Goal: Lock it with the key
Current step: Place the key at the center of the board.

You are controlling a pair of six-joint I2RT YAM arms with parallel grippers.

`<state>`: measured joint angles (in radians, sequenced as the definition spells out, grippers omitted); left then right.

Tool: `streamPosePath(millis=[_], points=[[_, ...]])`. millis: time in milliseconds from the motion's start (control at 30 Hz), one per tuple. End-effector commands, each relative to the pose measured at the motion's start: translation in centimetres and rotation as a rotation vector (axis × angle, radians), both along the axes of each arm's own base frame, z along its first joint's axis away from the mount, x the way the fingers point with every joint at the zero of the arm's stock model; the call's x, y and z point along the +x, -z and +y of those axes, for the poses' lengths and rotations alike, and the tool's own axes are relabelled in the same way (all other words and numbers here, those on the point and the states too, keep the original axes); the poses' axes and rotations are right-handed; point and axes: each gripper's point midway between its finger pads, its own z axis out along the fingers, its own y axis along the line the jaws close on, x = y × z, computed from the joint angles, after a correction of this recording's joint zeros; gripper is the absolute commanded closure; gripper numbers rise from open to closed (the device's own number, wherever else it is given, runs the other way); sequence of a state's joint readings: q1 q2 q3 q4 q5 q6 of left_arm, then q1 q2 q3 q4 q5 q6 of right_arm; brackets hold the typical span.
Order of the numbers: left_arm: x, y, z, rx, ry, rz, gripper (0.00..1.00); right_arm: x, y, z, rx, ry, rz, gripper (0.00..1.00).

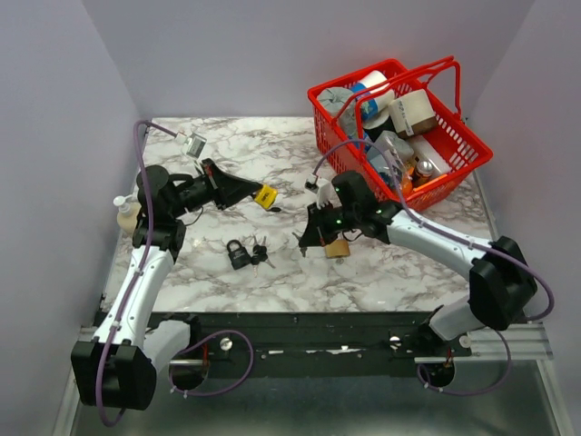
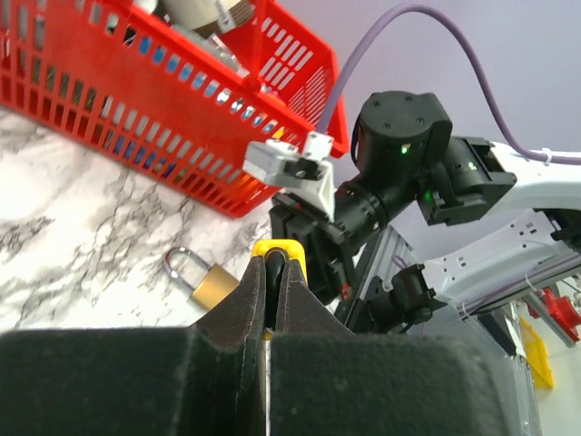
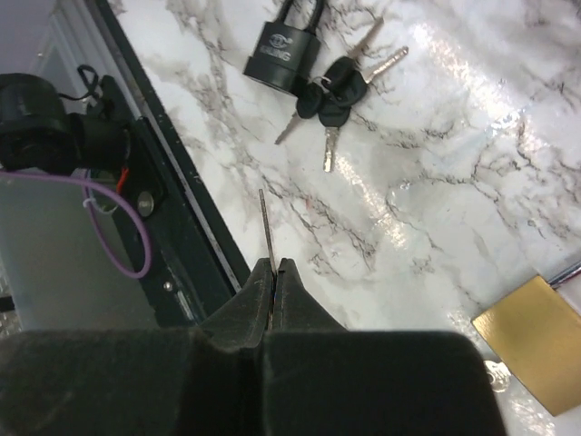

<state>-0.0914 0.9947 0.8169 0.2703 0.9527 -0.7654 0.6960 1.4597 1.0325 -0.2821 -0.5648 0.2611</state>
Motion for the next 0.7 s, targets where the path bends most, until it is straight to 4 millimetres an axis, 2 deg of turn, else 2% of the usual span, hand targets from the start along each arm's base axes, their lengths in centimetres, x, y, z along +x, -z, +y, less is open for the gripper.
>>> streamPosePath(millis=[0, 167, 200, 333, 500, 633, 667], points=[[0.1, 0.1, 0.8, 0.02, -0.049, -0.033, 1.0, 2.9, 3.4, 1.1, -0.041, 0.164, 0.033, 0.99], [0.2, 2.0, 0.8, 0.048, -0.039, -0.004, 1.0, 4.4, 7.3, 1.4, -0.103, 0.246, 0.086, 0.99], [0.3, 2.3, 0.8, 0.062, -0.039, -0.008, 1.0, 4.5, 8.8, 1.2, -0.135, 0.254, 0.105, 0.99], [0.0, 2.5, 0.7, 0.079, -0.024, -0.013, 1.0, 4.4, 10.8, 0.8, -0.177, 0.274, 0.138, 1.0], [-0.2, 3.0, 0.8, 0.09, -0.02, -0.003, 1.0, 4.4, 12.3, 0.7, -0.201, 0.295, 0.168, 0.99], [-0.3, 3.5, 0.8, 0.096, -0.016, 0.009, 1.0, 4.6, 13.4, 0.5, -0.24, 0.324, 0.2, 0.87], [-0.3, 3.6, 0.8, 0.1, -0.016, 0.005, 1.0, 4.6, 13.5, 0.4, -0.248, 0.338, 0.209, 0.81]])
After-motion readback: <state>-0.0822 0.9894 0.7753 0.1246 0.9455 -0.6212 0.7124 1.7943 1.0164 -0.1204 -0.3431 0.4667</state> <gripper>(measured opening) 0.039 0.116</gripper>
